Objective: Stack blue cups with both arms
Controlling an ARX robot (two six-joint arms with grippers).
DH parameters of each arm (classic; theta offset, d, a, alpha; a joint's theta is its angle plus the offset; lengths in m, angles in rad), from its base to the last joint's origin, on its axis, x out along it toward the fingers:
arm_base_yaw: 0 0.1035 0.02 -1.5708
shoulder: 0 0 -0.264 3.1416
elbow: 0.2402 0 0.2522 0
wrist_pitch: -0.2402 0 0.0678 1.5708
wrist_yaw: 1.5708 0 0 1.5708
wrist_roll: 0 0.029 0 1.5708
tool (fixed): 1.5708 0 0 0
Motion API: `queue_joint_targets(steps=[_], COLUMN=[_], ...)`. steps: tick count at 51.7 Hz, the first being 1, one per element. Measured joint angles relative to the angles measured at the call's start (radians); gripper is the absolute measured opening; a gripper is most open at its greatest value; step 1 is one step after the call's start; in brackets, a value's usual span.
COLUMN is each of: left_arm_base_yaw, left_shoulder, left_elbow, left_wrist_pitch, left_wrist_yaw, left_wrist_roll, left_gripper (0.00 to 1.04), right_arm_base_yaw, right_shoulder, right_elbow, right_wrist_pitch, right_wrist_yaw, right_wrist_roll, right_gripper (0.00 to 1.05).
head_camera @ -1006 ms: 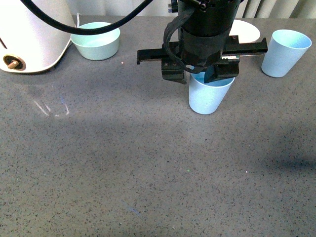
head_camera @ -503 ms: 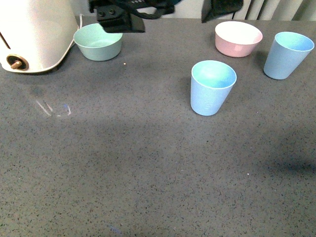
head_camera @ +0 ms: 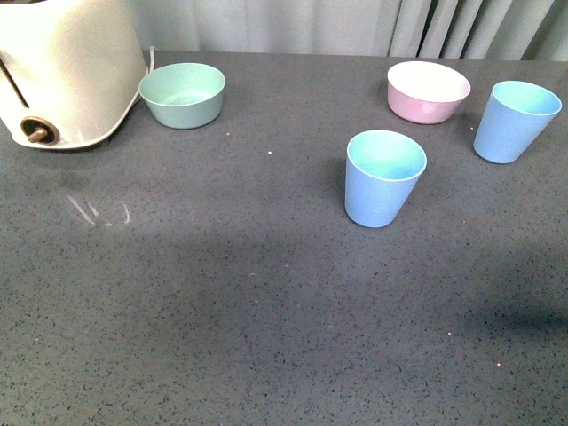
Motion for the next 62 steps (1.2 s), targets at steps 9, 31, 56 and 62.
queue_joint_targets(steps=[9, 31, 56, 62], left_arm_base_yaw=[0.099, 0.224, 0.331, 0.331], left_shoulder=[-0.187, -0.446, -0.843, -0.928], left_elbow=[-0.163, -0.351, -0.386, -0.387], left_wrist_pitch=[-0.011, -0.097, -0.437, -0.515], left_wrist_yaw=[0.103, 0.222, 0.33, 0.33], left_wrist_roll=[0.008, 0.011, 0.012, 0.012], left_gripper=[0.02, 0.02, 0.02, 0.02], right_arm_base_yaw=[0.0, 0.0, 0.0, 0.0], right_shoulder=[0.0, 0.0, 0.0, 0.0], right_elbow=[0.0, 0.0, 0.0, 0.0], right_wrist_pitch=[0.0, 0.0, 0.0, 0.0], right_wrist_yaw=[0.0, 0.0, 0.0, 0.0], right_wrist_roll=[0.0, 0.0, 0.0, 0.0], right_gripper=[0.96, 0.96, 0.96, 0.96])
